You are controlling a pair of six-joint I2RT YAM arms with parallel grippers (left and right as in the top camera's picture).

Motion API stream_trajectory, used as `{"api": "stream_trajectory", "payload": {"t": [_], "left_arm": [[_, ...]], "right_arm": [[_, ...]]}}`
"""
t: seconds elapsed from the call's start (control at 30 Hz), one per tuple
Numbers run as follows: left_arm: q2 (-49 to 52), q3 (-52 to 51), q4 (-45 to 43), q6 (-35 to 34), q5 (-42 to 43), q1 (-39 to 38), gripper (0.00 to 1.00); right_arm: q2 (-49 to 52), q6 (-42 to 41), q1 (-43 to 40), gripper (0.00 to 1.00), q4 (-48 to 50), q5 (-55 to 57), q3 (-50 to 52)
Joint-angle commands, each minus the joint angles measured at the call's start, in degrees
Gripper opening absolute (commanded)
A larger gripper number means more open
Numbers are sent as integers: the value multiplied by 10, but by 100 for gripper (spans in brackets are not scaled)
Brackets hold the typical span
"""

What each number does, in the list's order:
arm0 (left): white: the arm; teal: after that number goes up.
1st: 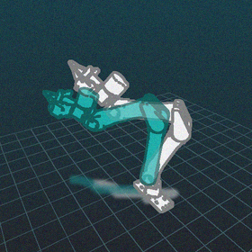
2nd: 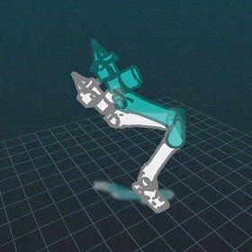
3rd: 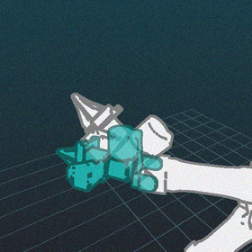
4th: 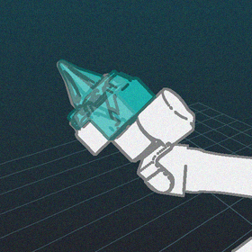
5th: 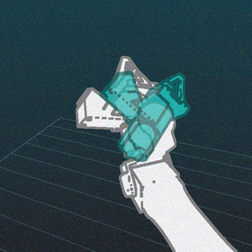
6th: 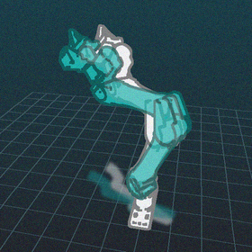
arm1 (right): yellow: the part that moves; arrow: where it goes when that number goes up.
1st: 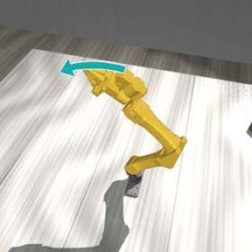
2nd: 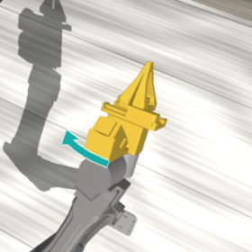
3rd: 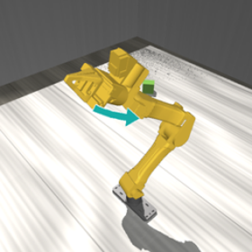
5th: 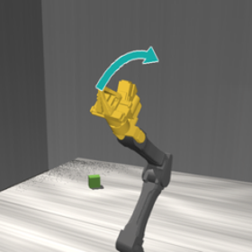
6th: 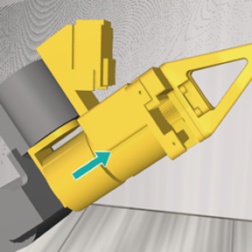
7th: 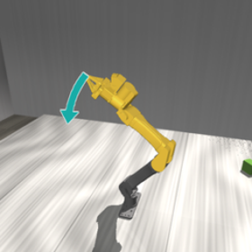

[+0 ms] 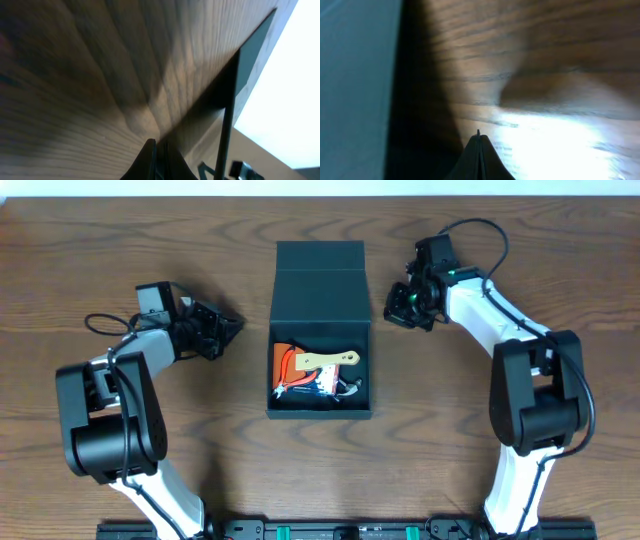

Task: Pack container
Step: 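Position both grippers at the top edge of the box lid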

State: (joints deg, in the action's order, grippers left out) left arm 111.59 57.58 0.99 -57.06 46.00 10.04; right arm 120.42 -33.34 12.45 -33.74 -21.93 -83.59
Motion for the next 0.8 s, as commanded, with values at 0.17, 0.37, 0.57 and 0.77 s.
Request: {"api": "stream_trajectory", "payload": {"t": [0.17, 0.37, 0.57, 0.77], "left_arm": [[41, 53, -6, -7, 11, -51, 6], [85, 100, -14, -7, 14, -67, 5], [117, 143, -13, -7, 31, -69, 6], [128, 155, -14, -7, 37, -82, 6]], "right_arm": [[32, -31, -4, 1, 14, -49, -7], [32, -31, -4, 1, 31, -49, -7], [34, -54, -3, 1, 66, -54, -7], [46, -72, 6, 1, 92, -58, -7]]}}
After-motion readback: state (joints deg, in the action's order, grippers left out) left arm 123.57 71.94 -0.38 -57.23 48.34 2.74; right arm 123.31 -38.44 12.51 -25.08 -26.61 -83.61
